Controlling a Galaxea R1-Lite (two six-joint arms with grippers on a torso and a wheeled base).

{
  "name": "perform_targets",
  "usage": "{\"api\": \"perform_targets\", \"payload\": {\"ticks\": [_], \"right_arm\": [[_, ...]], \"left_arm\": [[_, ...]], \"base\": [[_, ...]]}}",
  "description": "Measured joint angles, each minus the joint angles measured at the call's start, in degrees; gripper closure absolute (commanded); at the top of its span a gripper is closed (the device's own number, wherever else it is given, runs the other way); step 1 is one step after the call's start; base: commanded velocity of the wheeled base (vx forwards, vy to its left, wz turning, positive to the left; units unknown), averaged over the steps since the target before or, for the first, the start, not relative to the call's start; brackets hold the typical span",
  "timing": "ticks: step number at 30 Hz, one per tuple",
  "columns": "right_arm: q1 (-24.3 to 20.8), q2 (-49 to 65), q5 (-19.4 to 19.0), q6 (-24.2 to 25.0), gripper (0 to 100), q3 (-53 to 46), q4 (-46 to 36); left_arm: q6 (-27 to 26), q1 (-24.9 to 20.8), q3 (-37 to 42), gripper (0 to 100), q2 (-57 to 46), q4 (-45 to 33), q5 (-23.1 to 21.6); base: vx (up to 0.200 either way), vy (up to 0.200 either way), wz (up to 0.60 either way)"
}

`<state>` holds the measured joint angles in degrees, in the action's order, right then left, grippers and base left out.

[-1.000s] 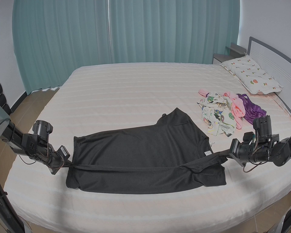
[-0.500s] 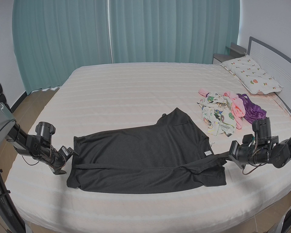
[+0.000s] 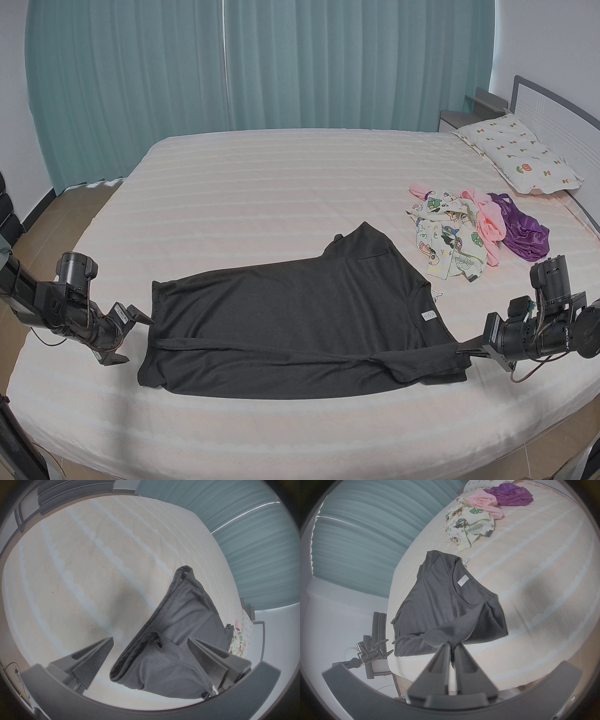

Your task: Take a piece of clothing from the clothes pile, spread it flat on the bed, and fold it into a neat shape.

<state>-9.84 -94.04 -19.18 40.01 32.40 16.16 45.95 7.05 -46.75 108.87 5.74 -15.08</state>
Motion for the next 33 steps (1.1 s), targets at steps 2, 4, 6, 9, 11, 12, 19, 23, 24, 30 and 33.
{"api": "perform_targets", "payload": {"ticks": [2,4,6,9,11,12,19,23,24,30,33], "right_arm": [[0.00,-0.17,0.00,-0.51,0,-1.10,-0.10],[0.00,-0.43,0.16,-1.28,0,-1.76,-0.07],[0.04,-0.56,0.32,-2.35,0,-2.17,-0.05],[0.30,-0.59,0.38,-2.88,0,-2.26,0.04],[0.45,-0.69,0.43,-2.62,0,-1.78,0.20],[0.50,-0.78,0.44,-2.51,0,-1.56,0.28],[0.94,-3.56,0.29,-2.08,0,-0.07,0.85],[1.60,-6.16,0.27,-2.02,0,0.63,5.67],[1.68,-6.88,0.24,-2.02,0,0.63,7.01],[2.16,-10.12,-0.09,-1.69,0,0.72,9.58],[2.16,-11.36,-0.15,-1.48,0,0.89,10.00]], "left_arm": [[0.04,0.12,0.83,0,-0.69,-0.02,-0.76],[0.06,0.23,1.35,0,-1.18,0.02,-1.06],[0.06,0.33,1.68,0,-1.63,0.02,-1.15],[0.09,0.33,1.88,0,-2.21,0.05,-1.23],[0.06,0.33,1.79,0,-2.51,0.11,-1.26],[0.06,0.33,1.63,0,-2.62,0.13,-1.26],[-0.05,0.12,0.15,0,-2.97,0.13,-1.67],[-0.05,0.12,-0.96,0,-2.90,0.16,-1.94],[-0.05,0.15,-1.10,0,-2.89,0.16,-2.22],[0.09,0.26,-1.21,0,-2.71,0.13,-5.78],[0.39,0.34,-1.40,0,-2.12,0.13,-6.05]], "base": [[0.000,0.000,0.00],[0.000,0.000,0.00],[0.000,0.000,0.00],[0.000,0.000,0.00],[0.000,0.000,0.00],[0.000,0.000,0.00],[0.000,0.000,0.00],[0.000,0.000,0.00],[0.000,0.000,0.00],[0.000,0.000,0.00],[0.000,0.000,0.00]]}}
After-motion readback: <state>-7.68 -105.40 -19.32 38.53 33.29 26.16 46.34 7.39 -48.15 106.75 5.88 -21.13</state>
